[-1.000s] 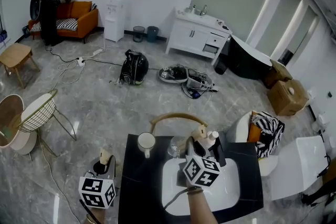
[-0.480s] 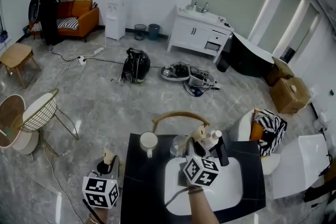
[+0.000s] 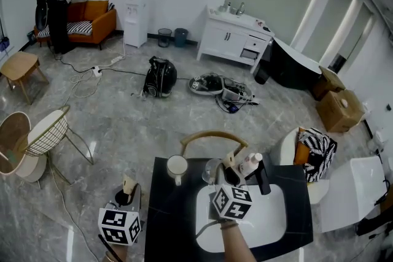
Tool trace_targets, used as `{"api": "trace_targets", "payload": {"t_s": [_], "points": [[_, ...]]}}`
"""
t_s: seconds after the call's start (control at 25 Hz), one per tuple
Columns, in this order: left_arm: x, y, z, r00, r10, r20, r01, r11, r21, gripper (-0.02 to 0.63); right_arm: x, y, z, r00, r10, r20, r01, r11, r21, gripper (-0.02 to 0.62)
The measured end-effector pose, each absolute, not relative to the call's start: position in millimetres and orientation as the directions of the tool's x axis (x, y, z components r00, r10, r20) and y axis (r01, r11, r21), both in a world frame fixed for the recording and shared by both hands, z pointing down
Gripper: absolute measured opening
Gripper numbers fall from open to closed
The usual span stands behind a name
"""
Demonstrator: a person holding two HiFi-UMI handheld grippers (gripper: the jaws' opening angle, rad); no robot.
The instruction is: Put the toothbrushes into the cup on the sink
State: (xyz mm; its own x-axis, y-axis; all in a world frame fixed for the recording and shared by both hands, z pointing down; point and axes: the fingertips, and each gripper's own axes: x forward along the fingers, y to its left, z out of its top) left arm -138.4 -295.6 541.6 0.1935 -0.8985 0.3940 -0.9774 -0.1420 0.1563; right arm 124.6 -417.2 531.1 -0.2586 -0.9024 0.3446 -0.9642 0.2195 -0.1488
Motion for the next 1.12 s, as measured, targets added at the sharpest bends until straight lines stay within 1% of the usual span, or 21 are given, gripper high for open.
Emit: {"api": "trace_targets", "payload": {"t_s": [0.08, 0.32, 1.12], "points": [[-137, -294, 543, 0.198, -0.897, 0.396, -0.977, -0.145, 0.158, 0.040, 126, -415, 533, -0.251, -0.902, 0.350, -0.966, 0.212, -0.146, 0.120], [-139, -291, 537, 0.205, -0.898, 0.390, -0.975, -0.155, 0.156, 0.040, 123, -407, 526, -0.257, -0.900, 0.353, -0.965, 0.219, -0.142, 0.152], [-124, -269, 517, 0.263, -0.898, 0.352, -0.961, -0.213, 0.176, 0.040, 120, -348, 508, -0.251, -0.905, 0.343, -0.966, 0.215, -0.142, 0.153]]}}
